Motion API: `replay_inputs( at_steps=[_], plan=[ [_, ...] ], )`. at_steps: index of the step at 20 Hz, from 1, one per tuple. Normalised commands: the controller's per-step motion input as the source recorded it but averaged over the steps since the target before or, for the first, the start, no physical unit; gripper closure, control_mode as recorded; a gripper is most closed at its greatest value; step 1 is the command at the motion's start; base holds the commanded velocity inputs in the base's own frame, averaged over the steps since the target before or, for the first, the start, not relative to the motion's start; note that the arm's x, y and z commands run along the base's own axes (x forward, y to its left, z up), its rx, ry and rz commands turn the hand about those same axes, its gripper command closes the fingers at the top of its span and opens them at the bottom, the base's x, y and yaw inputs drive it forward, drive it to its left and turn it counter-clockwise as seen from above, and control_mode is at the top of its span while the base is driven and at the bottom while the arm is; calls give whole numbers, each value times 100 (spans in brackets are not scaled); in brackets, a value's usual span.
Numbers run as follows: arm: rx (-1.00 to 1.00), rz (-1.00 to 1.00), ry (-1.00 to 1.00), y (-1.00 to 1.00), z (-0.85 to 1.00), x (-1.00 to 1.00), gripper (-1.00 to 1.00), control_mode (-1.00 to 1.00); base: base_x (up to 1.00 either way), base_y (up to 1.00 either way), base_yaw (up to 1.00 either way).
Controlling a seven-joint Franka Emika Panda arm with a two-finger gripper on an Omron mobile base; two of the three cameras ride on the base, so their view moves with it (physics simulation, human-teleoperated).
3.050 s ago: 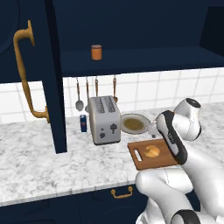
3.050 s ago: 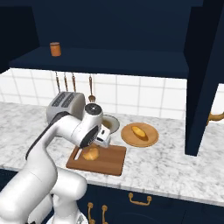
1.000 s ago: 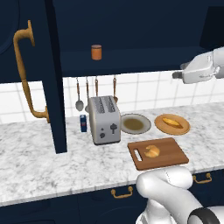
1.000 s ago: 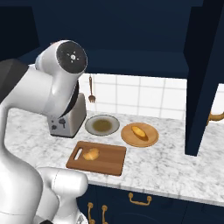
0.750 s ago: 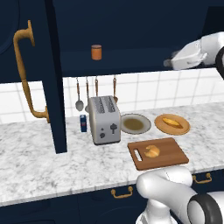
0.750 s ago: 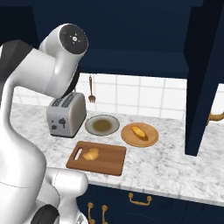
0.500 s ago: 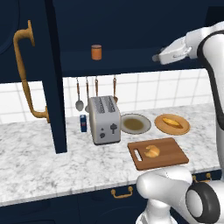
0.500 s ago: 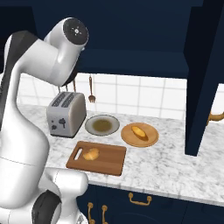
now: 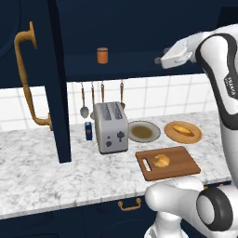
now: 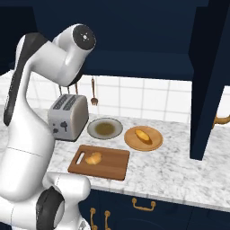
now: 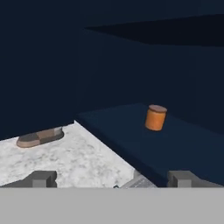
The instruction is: From the different types of pastries on the counter, select a croissant and place it on the cutting board. Then retrieve a jar of jam from the cabinet and place it alongside the croissant on the cutting board.
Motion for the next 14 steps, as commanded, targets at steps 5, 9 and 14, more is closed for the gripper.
replay_inputs(
  at_steps=[5,9,14],
  plan=[
    [0,0,-7,15,0,62,-100,-100,0,0,0],
    [0,0,0,33,0,61,-100,-100,0,0,0],
    [0,0,0,17,-3,43,-100,-100,0,0,0]
  ],
)
